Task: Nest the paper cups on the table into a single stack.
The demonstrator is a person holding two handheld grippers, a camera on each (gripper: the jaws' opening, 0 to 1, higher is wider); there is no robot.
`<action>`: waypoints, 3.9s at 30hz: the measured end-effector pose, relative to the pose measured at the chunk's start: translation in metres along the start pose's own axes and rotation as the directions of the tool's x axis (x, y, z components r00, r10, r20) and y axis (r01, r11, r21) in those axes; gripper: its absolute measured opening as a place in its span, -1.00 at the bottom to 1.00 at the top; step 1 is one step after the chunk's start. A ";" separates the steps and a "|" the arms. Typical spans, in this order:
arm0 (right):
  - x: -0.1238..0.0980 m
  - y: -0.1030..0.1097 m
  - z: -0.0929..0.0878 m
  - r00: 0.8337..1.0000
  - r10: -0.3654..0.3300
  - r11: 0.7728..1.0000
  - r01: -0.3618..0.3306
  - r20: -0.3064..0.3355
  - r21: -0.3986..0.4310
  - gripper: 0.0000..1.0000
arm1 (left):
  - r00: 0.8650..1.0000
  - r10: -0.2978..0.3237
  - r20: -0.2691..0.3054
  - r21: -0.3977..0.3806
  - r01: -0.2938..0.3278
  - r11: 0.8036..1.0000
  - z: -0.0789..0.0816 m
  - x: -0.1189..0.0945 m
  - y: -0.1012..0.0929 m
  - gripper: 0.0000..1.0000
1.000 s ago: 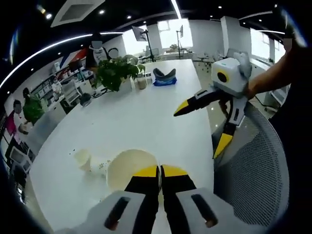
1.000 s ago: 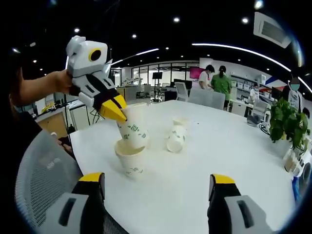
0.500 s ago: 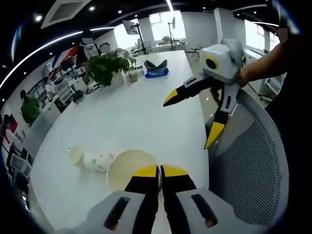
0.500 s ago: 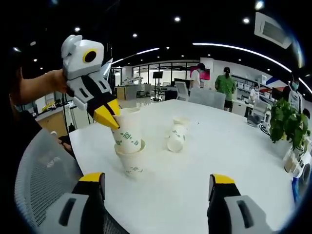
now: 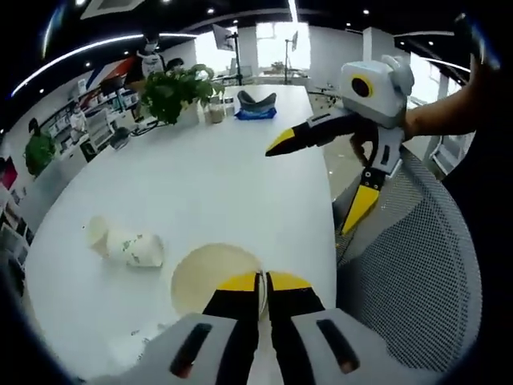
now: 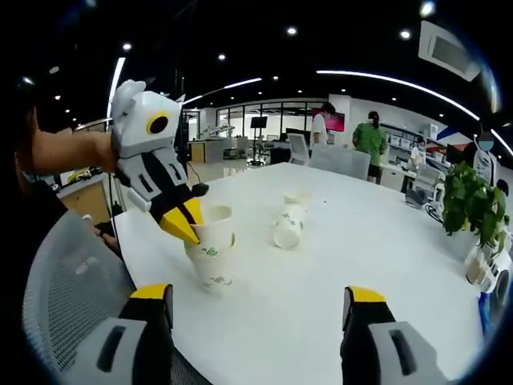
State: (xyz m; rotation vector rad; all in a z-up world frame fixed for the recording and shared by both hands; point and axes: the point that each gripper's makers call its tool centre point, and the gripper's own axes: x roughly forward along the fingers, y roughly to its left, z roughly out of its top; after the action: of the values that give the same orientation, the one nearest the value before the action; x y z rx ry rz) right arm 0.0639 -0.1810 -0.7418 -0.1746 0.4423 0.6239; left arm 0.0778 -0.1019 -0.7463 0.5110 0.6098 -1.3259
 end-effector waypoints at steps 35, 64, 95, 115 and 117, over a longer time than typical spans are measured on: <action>-0.001 -0.002 0.000 1.000 -0.005 1.000 0.005 0.010 0.009 0.77 | 0.998 -0.069 0.006 0.036 0.069 0.997 -0.002 0.004 -0.011 -0.59; -0.001 0.000 0.003 1.000 0.000 1.000 0.000 0.020 0.010 0.77 | 0.982 0.181 0.047 -0.080 -0.177 0.981 -0.028 -0.078 0.087 -0.42; 0.000 -0.001 -0.001 1.000 -0.001 1.000 0.001 0.002 0.005 0.76 | 0.976 0.213 -0.039 -0.416 -0.210 0.885 -0.114 -0.072 0.162 -0.51; 0.000 0.001 -0.003 1.000 -0.002 1.000 0.001 -0.016 -0.009 0.74 | 0.987 0.122 0.100 -0.542 -0.049 0.839 -0.115 -0.069 0.159 -0.87; 0.000 0.001 -0.003 1.000 0.000 1.000 0.000 -0.016 -0.010 0.74 | 0.986 0.114 0.119 -0.530 -0.034 0.848 -0.110 -0.069 0.158 -0.95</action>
State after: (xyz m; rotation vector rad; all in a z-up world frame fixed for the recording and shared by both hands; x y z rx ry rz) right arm 0.0626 -0.1813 -0.7448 -0.1897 0.4550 0.6249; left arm 0.2114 0.0495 -0.7814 -0.0163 0.7882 -1.0497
